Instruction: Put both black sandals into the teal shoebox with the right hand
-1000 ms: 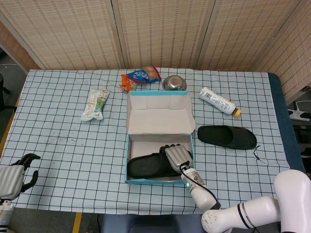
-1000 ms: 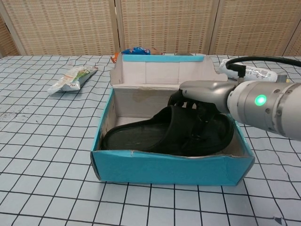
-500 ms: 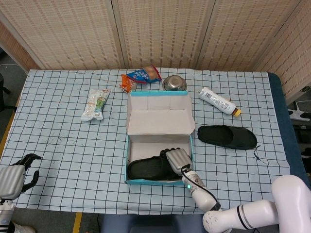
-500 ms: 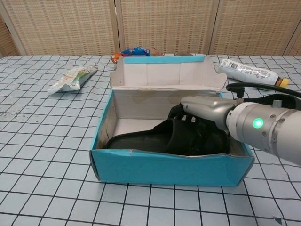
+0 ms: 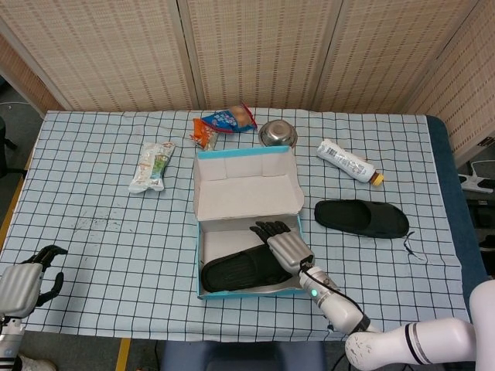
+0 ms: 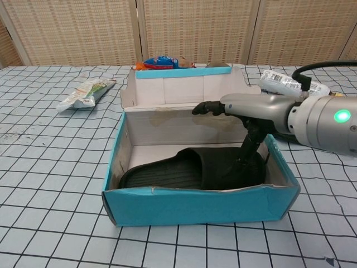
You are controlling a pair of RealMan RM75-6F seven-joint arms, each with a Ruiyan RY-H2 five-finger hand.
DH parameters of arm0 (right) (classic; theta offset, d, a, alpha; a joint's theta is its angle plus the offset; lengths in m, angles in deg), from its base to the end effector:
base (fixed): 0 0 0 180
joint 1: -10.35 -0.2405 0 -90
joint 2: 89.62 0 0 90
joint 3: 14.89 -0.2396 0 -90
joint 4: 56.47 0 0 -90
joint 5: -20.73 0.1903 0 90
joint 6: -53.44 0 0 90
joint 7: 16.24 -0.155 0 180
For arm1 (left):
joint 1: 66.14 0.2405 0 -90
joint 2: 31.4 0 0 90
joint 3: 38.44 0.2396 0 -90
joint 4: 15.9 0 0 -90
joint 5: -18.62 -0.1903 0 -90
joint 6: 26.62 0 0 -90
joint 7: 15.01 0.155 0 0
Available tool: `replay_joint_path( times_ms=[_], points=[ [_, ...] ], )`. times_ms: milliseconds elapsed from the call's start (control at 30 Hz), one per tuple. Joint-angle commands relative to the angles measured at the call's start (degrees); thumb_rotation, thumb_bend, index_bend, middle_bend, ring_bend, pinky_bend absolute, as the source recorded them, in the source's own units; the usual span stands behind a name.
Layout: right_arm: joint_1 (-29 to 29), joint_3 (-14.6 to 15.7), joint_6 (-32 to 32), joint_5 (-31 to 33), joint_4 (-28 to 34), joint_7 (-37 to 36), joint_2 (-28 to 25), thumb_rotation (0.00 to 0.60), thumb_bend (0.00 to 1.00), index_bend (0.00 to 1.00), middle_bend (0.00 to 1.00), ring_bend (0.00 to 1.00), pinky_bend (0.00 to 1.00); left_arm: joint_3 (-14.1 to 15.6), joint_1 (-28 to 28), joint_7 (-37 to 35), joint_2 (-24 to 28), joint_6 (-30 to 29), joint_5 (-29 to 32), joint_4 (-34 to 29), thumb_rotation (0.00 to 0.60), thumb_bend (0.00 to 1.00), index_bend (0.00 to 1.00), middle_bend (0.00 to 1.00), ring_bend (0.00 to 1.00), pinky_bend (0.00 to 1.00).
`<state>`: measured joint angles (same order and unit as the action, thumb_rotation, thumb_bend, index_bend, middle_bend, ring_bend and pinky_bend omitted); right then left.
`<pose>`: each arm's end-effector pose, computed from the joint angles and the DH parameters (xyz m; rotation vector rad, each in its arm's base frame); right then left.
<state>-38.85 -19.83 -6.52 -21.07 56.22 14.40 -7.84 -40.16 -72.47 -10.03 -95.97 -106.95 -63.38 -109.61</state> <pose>-0.0876 -0.2755 -0.0010 1.9795 -1.2478 0.8155 -0.2949 0.1914 0.1545 -1.4217 -0.9514 -0.7879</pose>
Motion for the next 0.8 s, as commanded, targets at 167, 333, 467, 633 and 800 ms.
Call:
replay_joint_path(
  times_ms=[167,333,467,633,800],
  points=[
    [3.3,-0.8,-5.8,-6.1,1.0,-2.2,-4.4,0.6,0.0,0.0,0.0,0.0,0.0,-0.1,0.0,-0.2,0.0,0.1,0.3,0.0,0.6,0.5,0.28,0.23,0.41,0.57],
    [8.8,1.0,-10.1,-12.5,6.7,-5.4,-16.0,0.6,0.0,0.01,0.0,0.0,0.0,-0.2,0.1,-0.5,0.1,-0.2,0.3,-0.1,0.6,0.5,0.28,0.23,0.41,0.57],
    [11.7,3.2,-9.9,-15.1,2.5,-7.2,-20.0,0.6,0.0,0.02,0.0,0.0,0.0,-0.2,0.1,0.1,-0.1,-0.2,0.4,0.0,0.6,0.5,0.28,0.23,0.4,0.57],
    [14.8,5.0,-10.2,-17.3,-6.0,-8.7,-19.8,0.6,0.0,0.02,0.0,0.0,0.0,-0.3,-0.1,0.6,-0.4,0.1,0.7,0.1,0.6,0.5,0.28,0.23,0.41,0.57],
    [16.5,5.9,-7.0,-16.0,-12.6,-9.9,-18.7,0.6,0.0,0.01,0.0,0.0,0.0,-0.3,-0.1,0.8,-0.5,0.4,1.1,0.1,0.6,0.5,0.28,0.23,0.41,0.57]
  ],
)
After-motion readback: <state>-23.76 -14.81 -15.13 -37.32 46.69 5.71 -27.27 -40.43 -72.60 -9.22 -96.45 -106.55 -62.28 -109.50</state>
